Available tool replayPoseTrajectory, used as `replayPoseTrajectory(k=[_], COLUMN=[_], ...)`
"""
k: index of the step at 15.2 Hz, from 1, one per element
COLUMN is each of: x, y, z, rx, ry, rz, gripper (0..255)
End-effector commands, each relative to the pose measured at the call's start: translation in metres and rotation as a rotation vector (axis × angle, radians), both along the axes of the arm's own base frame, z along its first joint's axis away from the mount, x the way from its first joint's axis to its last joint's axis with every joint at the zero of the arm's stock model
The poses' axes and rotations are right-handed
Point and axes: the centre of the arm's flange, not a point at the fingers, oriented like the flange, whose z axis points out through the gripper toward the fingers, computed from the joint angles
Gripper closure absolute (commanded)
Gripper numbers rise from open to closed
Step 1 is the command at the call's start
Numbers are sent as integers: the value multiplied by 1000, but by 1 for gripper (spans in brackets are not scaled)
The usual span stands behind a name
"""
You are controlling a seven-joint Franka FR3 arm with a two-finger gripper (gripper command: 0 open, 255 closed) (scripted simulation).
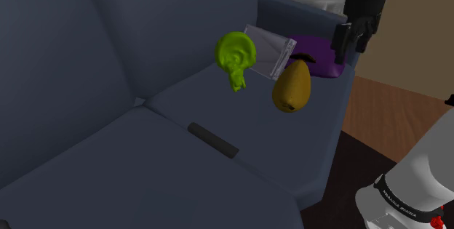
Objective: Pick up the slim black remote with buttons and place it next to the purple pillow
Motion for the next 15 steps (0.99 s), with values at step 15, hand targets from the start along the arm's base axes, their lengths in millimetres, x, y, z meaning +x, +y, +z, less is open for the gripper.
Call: replayPoseTrajectory(k=[15], x=[69], y=[117], z=[-103], rx=[96], ry=[-51], rz=[132], gripper=[0])
